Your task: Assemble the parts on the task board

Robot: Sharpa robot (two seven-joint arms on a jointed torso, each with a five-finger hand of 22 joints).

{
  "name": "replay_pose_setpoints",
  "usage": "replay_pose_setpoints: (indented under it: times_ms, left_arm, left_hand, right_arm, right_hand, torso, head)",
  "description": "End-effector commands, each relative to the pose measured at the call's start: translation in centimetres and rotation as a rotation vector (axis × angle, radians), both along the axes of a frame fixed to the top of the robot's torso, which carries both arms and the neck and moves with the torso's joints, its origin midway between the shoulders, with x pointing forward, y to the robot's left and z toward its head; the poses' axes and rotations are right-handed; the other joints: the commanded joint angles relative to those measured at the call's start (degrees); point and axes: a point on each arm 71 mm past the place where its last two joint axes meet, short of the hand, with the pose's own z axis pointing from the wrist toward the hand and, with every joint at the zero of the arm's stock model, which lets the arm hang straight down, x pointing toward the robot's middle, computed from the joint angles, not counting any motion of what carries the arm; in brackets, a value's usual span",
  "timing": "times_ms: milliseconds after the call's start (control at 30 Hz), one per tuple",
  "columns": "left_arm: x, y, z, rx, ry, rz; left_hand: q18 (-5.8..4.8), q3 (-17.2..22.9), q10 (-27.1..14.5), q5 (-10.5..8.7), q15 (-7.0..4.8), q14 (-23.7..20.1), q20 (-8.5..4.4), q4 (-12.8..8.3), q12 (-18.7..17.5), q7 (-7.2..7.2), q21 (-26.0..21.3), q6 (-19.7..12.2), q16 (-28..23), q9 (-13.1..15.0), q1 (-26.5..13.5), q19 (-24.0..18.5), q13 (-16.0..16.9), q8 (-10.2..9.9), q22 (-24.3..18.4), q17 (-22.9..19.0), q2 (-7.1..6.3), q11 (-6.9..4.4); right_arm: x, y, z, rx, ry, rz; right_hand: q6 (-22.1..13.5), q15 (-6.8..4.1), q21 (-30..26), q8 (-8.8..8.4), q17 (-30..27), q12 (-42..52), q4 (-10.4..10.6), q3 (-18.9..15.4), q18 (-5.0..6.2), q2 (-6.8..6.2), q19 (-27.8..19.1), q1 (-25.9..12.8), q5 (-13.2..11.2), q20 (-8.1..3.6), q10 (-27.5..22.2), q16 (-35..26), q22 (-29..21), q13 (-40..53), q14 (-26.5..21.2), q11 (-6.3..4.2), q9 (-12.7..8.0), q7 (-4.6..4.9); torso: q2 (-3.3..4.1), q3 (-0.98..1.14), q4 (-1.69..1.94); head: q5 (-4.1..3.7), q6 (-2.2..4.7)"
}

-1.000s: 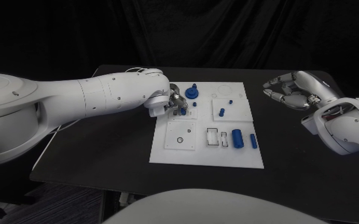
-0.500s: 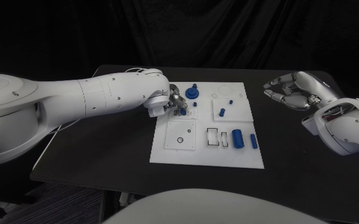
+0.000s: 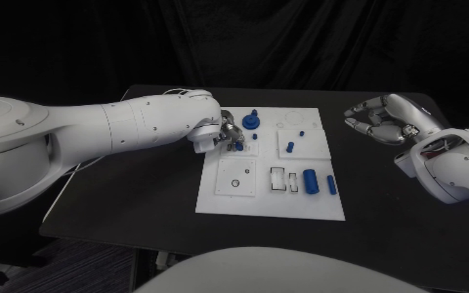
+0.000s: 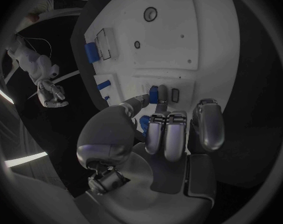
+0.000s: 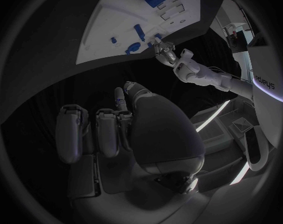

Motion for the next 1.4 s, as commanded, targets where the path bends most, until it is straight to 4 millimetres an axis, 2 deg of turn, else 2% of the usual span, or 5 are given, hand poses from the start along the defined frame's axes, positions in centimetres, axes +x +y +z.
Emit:
replay_pose_setpoints:
  times_ms: [33, 300, 967, 1167, 1400]
  left_arm:
    - [-0.25, 0.02, -0.38, 0.003, 0.022, -0.010]
    - [-0.25, -0.24, -0.41, -0.002, 0.024, -0.021]
    - [-0.39, 0.11, -0.81, 0.010, 0.050, -0.028]
    - [-0.41, 0.30, -0.85, 0.011, 0.049, -0.023]
    - [-0.36, 0.43, -0.19, -0.009, -0.075, -0.033]
  left_hand:
    - [0.21, 0.36, 5.96, -0.09, -0.20, 5.96, 0.04, -0.22, 0.20, -0.38, -0.20, 0.17, 0.20, 0.10, 0.11, -0.43, 15.09, -0.28, -0.05, 15.10, 0.34, -0.25]
    - [0.54, -2.24, 5.96, -8.73, 0.50, 5.96, 0.63, 1.65, 0.20, 0.54, -1.77, -1.20, 0.20, -0.34, -1.45, -1.57, 15.09, -3.17, -1.53, 15.10, 0.24, 0.59]
    - [0.71, -10.55, 5.96, -11.92, 1.87, 5.96, 1.99, 6.74, 0.20, 2.19, -2.69, -2.60, 0.20, -3.98, -2.71, -1.79, 15.09, -8.64, -1.62, 15.10, -0.14, 2.13]
    - [0.64, -13.48, 5.96, -12.61, 1.55, 5.96, 1.79, 8.10, 0.20, 1.60, -2.50, -1.11, 0.20, -1.90, -2.34, -1.34, 15.09, -7.28, -1.01, 15.10, 0.35, 1.68]
    - [0.29, -19.24, 5.96, -14.03, 0.46, 5.96, 0.76, 11.24, 0.20, 0.14, -1.71, -1.51, 0.20, 8.67, -1.42, -0.04, 15.09, -0.82, 0.94, 15.10, 1.37, 0.51]
  right_arm:
    - [-0.02, -0.13, -0.28, -0.008, 0.026, -0.016]
    - [-0.05, -0.11, -0.31, -0.009, 0.030, -0.015]
    - [-0.04, -0.06, -0.45, -0.014, 0.046, -0.014]
    - [-0.05, -0.08, -0.48, -0.015, 0.048, -0.015]
    - [-0.10, -0.16, -0.47, -0.014, 0.046, -0.015]
  right_hand:
    - [0.46, 0.08, -0.18, -0.30, 6.14, -0.13, 0.09, 0.31, 0.81, -0.02, 2.27, 0.64, 0.30, 0.04, 0.21, -0.38, 11.11, 7.89, 4.10, -0.14, -0.07, 0.13]
    - [0.46, 0.09, -0.31, -0.34, 6.08, -0.18, 0.11, 0.38, 0.84, -0.06, 2.21, 0.62, 0.32, 0.04, 0.14, -0.42, 11.05, 7.81, 4.08, -0.13, -0.11, 0.14]
    - [0.58, 0.10, -0.37, -0.30, 6.03, -0.21, 0.17, 0.42, 0.85, -0.04, 2.18, 0.54, 0.28, 0.05, 0.12, -0.45, 11.02, 7.77, 4.08, -0.12, -0.12, 0.14]
    - [0.64, 0.10, -0.41, -0.29, 5.98, -0.19, 0.19, 0.44, 0.86, -0.06, 2.16, 0.50, 0.28, 0.05, 0.13, -0.48, 11.00, 7.79, 4.06, -0.12, -0.13, 0.13]
    - [0.64, 0.10, -0.41, -0.29, 5.98, -0.19, 0.19, 0.44, 0.86, -0.06, 2.16, 0.50, 0.28, 0.05, 0.13, -0.48, 11.00, 7.79, 4.06, -0.12, -0.13, 0.13]
  torso:
    - [0.03, -0.01, 0.01]
    - [0.06, -0.02, 0.02]
    - [0.00, 0.01, -0.02]
    - [-0.01, 0.02, -0.02]
    - [0.01, -0.01, -0.04]
  head:
    - [0.03, 0.01]
    - [-0.03, 0.01]
    - [0.05, 0.01]
    - [0.13, 0.01]
    - [0.14, 0.01]
